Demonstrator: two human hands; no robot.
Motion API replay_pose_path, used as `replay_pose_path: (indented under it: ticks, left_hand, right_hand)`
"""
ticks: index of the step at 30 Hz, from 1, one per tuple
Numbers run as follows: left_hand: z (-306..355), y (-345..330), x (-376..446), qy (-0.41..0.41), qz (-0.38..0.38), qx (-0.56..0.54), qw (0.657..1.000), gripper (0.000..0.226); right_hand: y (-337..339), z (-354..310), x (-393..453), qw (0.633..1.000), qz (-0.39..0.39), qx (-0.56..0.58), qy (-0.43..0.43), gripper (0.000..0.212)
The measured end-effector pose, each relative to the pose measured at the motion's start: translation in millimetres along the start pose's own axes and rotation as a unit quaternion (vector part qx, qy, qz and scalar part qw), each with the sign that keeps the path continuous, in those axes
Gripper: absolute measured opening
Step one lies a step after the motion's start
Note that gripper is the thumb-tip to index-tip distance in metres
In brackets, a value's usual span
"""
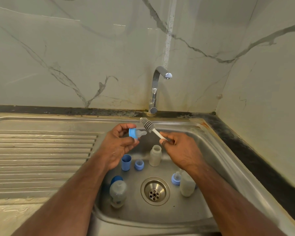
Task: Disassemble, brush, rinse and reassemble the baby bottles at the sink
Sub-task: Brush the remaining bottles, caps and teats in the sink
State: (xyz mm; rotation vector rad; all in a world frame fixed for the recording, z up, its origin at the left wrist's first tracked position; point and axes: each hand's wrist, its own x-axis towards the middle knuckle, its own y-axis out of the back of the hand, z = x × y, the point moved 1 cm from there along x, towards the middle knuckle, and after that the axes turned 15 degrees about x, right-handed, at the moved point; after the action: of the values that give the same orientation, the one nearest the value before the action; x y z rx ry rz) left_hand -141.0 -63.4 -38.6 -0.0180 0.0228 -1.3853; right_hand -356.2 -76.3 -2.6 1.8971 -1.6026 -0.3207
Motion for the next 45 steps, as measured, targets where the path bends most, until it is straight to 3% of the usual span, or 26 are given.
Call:
replay_pose_path:
  ticks: [3, 7, 10, 15, 20, 29, 31, 35, 40, 45]
  left_hand:
    - [1.4, 0.3, 0.1, 0.003, 0.005, -0.040, 0.999, 0.034]
    - [2.2, 0.4, 1.0, 0.020, 0.002, -0.043, 0.999, 0.046]
    - [2.0, 0.0, 0.5, 0.021, -0.008, -0.030, 0.999, 0.044]
    - [2.3, -1.7, -1.8, 0.011, -0.033, -0.004, 0.999, 0.047]
    - [-0.4, 0.1, 0.2, 0.006, -0.036, -0.006, 0.999, 0.048]
    - [-0.1, 0.2, 0.3, 0.006, -0.040, -0.053, 0.998, 0.054]
    - [1.4, 0.1, -1.6, 0.007, -0.034, -0.056, 0.998, 0.050]
    - [3.7, -0.9, -1.0, 0.014, -0.004, -0.013, 1.000, 0.045]
    - [-1.6, 0.5, 2.5, 0.000, 0.048, 0.066, 0.997, 0.046]
    - [0.7, 1.9, 1.6, 0.000, 0.062, 0.035, 0.997, 0.046]
  right_hand:
    - [-1.9, -2.4, -1.4, 1.000, 0.000, 0.010, 0.008, 0.037]
    - [-7.5, -5.8, -4.5, 0.999, -0.012, 0.031, 0.019, 0.037]
    - [-15.3, -8.9, -9.2, 0.998, -0.039, 0.033, 0.037, 0.036]
    - [-11.2, -4.4, 1.6, 1.000, -0.009, 0.008, 0.010, 0.036]
    - [-14.1, -6.2, -2.8, 0.998, -0.033, 0.038, 0.023, 0.034]
    - [-10.7, -6.3, -1.8, 1.000, -0.018, 0.006, 0.017, 0.036]
    - [-5.1, -5.8, -0.3, 1.000, -0.006, -0.021, 0.012, 0.037]
    - [2.4, -3.6, -0.5, 0.997, 0.040, 0.057, 0.014, 0.035]
    - [-12.0, -8.8, -8.1, 1.000, -0.011, 0.007, 0.026, 0.037]
    - [-14.1, -4.7, -2.3, 0.998, -0.012, -0.056, 0.006, 0.038]
